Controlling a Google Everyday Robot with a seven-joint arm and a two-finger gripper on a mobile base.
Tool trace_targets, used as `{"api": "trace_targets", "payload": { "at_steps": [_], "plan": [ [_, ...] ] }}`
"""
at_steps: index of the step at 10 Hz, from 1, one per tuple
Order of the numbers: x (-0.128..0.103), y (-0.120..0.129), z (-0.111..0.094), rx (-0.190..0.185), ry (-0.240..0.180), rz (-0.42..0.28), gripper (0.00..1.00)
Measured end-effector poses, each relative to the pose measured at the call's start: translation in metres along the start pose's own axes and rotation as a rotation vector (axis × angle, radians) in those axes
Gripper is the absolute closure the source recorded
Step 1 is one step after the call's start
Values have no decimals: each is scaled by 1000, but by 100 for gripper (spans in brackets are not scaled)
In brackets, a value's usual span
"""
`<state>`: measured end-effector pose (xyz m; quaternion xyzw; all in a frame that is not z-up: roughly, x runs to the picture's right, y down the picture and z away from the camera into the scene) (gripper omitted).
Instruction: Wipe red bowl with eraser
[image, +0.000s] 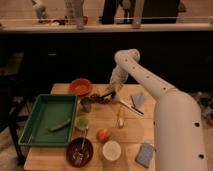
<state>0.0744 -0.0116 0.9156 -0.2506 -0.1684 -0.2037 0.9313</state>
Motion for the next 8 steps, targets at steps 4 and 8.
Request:
{"api": "trace_targets", "payload": {
  "at_steps": [4, 8],
  "plan": [
    [2, 2, 0, 11, 11, 14, 100],
    [8, 0, -9, 154, 99, 188, 100]
  ]
}}
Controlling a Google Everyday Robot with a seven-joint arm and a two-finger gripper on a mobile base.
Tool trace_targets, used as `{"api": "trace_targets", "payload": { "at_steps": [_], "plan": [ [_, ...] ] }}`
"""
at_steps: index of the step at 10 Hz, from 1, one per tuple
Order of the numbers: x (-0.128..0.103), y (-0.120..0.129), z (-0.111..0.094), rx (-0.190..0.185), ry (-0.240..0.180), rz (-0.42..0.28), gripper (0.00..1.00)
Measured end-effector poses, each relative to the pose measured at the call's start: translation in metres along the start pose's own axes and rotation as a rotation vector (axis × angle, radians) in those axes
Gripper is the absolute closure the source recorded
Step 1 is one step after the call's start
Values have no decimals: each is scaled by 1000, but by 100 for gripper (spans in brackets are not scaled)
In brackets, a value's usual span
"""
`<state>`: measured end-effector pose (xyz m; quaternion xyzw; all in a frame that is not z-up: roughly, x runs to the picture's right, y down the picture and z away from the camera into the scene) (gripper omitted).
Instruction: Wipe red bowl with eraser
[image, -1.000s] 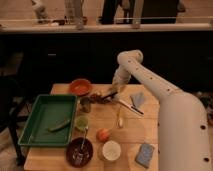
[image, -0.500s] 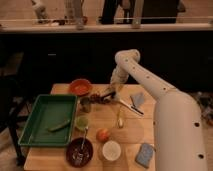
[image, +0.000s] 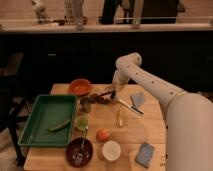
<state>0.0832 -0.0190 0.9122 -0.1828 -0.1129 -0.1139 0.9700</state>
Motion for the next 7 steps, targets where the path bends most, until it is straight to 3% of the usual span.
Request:
{"api": "trace_targets", "payload": {
  "at_steps": [2, 4, 7],
  "plan": [
    [2, -5, -1, 55, 10, 36, 100],
    [-3, -23, 4, 80, -3, 26, 100],
    [-15, -63, 21, 81, -33, -30, 100]
  ]
}}
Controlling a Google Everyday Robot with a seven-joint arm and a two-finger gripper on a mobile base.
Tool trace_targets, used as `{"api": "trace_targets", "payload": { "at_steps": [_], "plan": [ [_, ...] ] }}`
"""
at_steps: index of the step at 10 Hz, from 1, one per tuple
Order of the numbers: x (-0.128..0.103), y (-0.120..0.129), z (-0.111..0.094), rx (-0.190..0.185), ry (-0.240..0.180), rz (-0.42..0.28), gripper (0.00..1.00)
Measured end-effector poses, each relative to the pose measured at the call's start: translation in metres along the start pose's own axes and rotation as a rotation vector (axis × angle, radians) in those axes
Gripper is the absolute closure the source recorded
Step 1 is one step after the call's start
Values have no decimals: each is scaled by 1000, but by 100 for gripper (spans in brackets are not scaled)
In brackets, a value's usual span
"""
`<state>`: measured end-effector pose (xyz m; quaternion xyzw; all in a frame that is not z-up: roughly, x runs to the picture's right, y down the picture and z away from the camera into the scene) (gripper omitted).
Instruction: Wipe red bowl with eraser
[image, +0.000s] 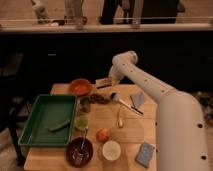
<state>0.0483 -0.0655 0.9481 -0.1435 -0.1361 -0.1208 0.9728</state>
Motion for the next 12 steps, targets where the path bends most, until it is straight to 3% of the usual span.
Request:
{"api": "trace_targets", "payload": {
  "at_steps": [2, 4, 7, 12],
  "plan": [
    [-16, -24, 17, -14, -29, -50, 100],
    [-27, -33, 26, -27, -37, -86, 100],
    [-66, -48, 40, -48, -32, -167, 100],
    [-102, -61, 57, -77, -1, -276, 100]
  ]
}}
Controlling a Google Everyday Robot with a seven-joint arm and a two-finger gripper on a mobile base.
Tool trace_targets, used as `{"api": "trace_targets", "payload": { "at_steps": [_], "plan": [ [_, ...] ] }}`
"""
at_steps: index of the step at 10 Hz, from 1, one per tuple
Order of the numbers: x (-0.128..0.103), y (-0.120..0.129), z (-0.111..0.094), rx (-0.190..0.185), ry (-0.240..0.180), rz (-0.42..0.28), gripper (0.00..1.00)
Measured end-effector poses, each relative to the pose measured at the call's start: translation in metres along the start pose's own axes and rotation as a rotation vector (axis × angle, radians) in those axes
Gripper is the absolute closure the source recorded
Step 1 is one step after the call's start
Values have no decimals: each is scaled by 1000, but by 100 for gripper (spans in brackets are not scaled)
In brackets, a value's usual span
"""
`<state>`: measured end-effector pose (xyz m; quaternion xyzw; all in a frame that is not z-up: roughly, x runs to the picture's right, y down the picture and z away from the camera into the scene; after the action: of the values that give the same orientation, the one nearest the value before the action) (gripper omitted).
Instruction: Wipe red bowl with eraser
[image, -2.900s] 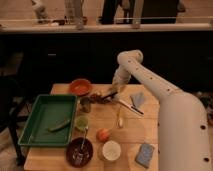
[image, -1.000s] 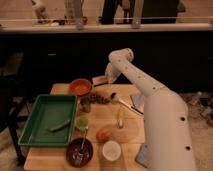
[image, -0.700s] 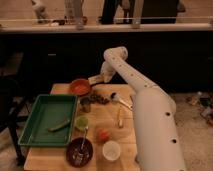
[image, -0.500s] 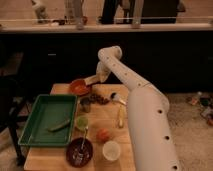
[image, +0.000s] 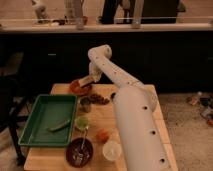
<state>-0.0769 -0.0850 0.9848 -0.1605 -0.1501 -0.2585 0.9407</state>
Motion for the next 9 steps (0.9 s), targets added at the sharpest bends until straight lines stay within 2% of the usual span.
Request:
{"api": "trace_targets", "payload": {
  "at_steps": [4, 9],
  "plan": [
    [-14, 0, 12, -36, 24, -35, 100],
    [-24, 12, 26, -69, -3, -53, 100]
  ]
}}
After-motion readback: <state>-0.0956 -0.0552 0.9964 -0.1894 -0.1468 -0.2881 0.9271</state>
